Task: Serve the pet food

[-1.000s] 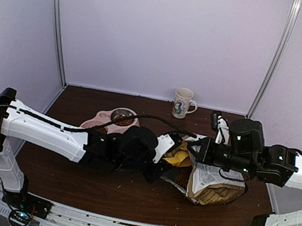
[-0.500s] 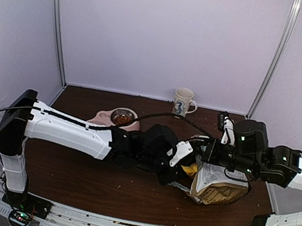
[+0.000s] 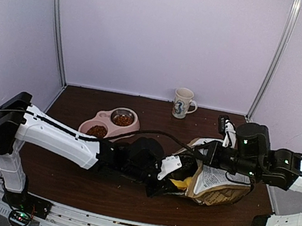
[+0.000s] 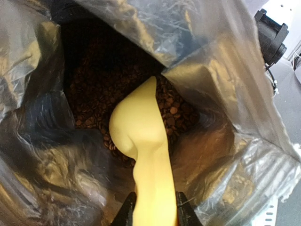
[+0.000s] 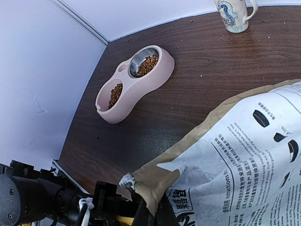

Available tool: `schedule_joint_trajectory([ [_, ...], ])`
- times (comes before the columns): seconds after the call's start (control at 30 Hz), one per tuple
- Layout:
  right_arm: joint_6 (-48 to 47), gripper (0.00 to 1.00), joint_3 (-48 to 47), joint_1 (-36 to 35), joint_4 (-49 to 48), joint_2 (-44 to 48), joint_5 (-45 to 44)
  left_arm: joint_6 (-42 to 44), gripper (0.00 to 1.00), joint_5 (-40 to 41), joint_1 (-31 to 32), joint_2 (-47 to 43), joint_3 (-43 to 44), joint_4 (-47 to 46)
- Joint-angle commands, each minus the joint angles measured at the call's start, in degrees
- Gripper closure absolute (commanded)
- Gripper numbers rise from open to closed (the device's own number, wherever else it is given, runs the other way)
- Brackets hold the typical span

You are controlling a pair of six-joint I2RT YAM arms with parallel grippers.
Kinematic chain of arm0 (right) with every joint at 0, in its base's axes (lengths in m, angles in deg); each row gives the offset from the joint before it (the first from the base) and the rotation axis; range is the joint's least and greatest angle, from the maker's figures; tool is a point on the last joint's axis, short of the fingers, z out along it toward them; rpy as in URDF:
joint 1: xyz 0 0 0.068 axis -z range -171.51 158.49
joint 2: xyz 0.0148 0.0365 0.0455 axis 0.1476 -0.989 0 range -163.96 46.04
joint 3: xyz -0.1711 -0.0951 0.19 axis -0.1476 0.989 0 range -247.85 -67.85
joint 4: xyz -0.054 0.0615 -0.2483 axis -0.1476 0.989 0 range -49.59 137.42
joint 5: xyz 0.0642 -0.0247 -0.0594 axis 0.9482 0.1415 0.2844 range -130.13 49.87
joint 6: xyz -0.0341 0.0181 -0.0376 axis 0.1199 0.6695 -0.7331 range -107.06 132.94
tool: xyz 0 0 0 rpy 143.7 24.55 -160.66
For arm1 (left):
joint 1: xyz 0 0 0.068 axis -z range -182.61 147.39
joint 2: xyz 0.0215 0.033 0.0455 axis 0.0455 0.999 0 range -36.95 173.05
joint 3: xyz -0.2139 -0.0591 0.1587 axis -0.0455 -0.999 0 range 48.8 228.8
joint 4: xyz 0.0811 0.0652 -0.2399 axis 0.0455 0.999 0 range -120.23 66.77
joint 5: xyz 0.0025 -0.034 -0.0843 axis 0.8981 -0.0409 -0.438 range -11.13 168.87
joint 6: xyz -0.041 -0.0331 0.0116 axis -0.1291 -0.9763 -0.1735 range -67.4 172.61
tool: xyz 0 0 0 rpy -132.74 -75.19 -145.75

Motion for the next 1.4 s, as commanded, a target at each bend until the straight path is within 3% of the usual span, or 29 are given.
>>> schedule_joint_trajectory([
  [0.0, 0.69, 1.00, -1.08, 1.52, -6.39, 3.17, -2.54, -2.72, 1.00, -1.57, 1.26, -0.46, -2.07, 1.01],
  [0.23, 1.53, 1.00, -0.25, 1.50, -7.35, 2.73, -1.81, -5.46, 1.00, 21.81, 1.26, -0.73, 2.37, 1.77],
  [0.33, 1.78, 1.00, -0.17, 1.58, -7.57, 2.77, -1.78, -4.55, 1.00, 24.18, 1.25, 1.93, 4.56, 1.97],
  [0.67, 1.64, 1.00, -0.49, 1.71, -7.05, 3.17, -2.69, 0.13, 1.00, 7.84, 1.42, 8.31, 9.19, 12.44],
  [0.83, 1.69, 1.00, -0.42, 1.77, -6.89, 3.43, -2.88, 3.85, 1.00, -5.80, 1.43, 7.23, 7.81, 15.85],
  [1.03, 1.87, 1.00, -0.03, 1.96, -6.47, 4.37, -3.80, 5.17, 1.00, -14.41, 1.44, 5.45, 6.29, 19.37],
  [1.2, 2.59, 1.00, 0.33, 2.07, -6.19, 4.49, -3.76, 0.98, 1.00, -20.09, 0.57, 5.30, 6.68, 18.13],
  [1.37, 2.96, 1.00, 0.57, 2.16, -5.22, 5.39, -4.53, -9.83, 1.00, -29.45, -2.36, 1.95, 3.67, 10.72],
])
